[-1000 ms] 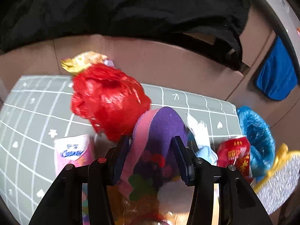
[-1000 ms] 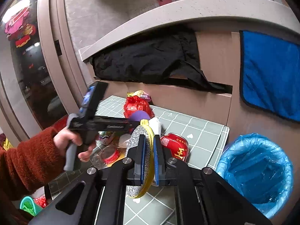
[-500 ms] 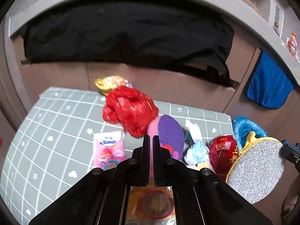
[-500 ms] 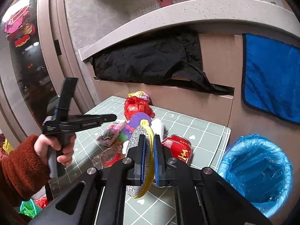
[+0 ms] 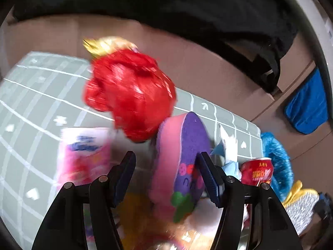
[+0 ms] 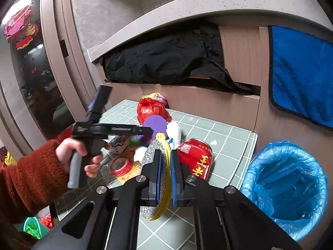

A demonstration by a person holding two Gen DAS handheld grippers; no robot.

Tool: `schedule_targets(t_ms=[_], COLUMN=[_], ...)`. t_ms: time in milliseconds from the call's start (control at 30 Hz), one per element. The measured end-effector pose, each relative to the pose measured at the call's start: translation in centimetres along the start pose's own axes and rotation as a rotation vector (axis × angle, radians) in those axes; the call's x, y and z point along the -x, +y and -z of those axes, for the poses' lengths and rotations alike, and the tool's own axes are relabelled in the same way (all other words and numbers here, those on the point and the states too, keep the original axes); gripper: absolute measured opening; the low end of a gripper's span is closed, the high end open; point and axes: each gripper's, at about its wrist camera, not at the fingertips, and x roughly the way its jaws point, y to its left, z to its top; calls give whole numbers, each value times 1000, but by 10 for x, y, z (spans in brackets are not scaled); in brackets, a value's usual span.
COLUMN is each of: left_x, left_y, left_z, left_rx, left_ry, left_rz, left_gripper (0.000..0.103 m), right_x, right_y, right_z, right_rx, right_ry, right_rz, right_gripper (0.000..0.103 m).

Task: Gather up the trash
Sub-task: 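Grasp the pink-purple sponge with the left tool while the right tool holds the scrubber, then carry the sponge and scrubber pad with both tools over the bin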

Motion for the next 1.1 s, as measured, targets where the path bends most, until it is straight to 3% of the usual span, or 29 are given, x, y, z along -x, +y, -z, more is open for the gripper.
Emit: schedule_targets(t_ms=[100, 167, 233, 533, 733, 900, 1100], left_x=[-12, -9, 6, 117, 177, 186, 174], left_y=[-3, -9, -18, -50, -102, -155, -232], left_z=[-4, -3, 0, 27, 35, 30, 25], left_rx=[19, 1, -26, -105, -187, -255, -379], left_ry=[44, 40, 3, -264, -406, -463, -549], left_rz=[31, 49, 28, -102, -106, -99, -59], left_gripper=[61, 43, 32, 32, 32, 32, 32], right_x=[0, 1, 2, 10, 36, 75, 118], right_y=[-3, -3, -2, 10, 12, -3, -43], right_z=[0, -1, -2, -27, -57, -76, -72], right_rx=[-4, -7, -6, -3, 37, 82, 74], right_ry=[1, -2, -8, -68, -161, -244, -297], right_rz=[8, 9, 13, 58, 113, 184, 292], right_gripper=[7, 7, 7, 7, 7, 7, 7])
